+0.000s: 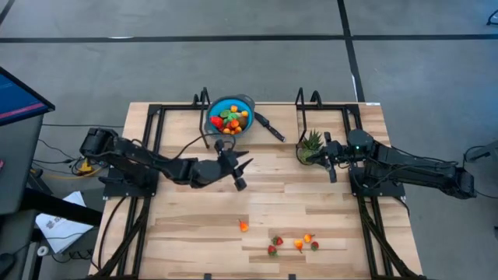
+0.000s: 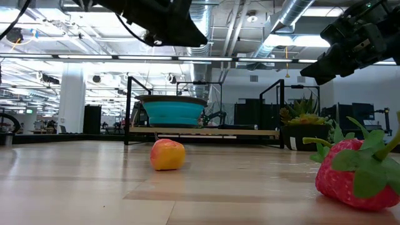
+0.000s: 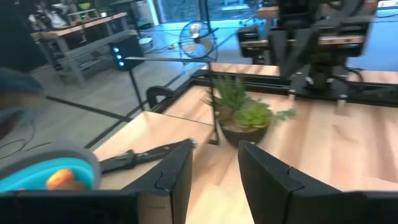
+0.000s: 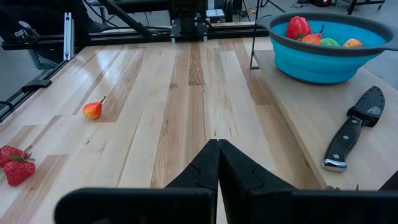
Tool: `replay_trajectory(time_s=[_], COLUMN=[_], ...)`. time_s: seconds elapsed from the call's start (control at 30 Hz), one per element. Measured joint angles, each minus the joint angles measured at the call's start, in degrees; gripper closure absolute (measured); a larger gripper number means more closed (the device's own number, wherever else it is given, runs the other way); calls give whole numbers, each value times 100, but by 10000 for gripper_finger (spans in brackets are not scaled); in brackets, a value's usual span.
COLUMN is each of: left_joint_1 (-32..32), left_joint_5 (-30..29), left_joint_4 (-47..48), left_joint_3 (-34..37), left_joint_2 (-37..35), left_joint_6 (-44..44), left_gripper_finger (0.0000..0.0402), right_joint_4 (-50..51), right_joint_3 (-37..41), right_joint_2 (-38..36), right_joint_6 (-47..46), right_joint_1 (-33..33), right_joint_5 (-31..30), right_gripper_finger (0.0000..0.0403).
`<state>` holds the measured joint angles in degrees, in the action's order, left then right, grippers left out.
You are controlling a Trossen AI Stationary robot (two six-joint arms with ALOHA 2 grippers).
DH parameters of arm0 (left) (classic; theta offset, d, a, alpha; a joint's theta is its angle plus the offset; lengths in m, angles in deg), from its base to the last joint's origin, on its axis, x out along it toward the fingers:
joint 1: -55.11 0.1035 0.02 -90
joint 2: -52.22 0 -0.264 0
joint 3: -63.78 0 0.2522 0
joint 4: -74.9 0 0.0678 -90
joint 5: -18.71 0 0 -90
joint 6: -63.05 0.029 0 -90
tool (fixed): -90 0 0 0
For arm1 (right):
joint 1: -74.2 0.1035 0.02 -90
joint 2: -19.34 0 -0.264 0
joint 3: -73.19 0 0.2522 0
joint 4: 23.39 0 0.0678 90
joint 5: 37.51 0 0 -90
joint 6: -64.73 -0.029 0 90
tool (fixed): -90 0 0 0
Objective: Pick & Place Fruit
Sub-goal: Put the pear into the basket
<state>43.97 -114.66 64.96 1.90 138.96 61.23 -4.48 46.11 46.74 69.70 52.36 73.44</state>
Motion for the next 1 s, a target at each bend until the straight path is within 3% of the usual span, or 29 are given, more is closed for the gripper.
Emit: replay_trajectory(time_s=[0.47,1.0], left_joint_1=[-519,-1050], left_joint_5=[-2,929], left_joint_4=[2,-87], left_joint_3=[0,0], left_joint_2=[0,-2], left_joint_6=[-31,-1655], left_gripper_finger=[279,279], right_joint_4=[0,-560], right_joint_3=[0,-1], right_joint_2=[0,-2], right_joint_6=[-174,-201], right_joint_1=[1,0], right_joint_5=[-2,-2], right_gripper_finger=[403,403])
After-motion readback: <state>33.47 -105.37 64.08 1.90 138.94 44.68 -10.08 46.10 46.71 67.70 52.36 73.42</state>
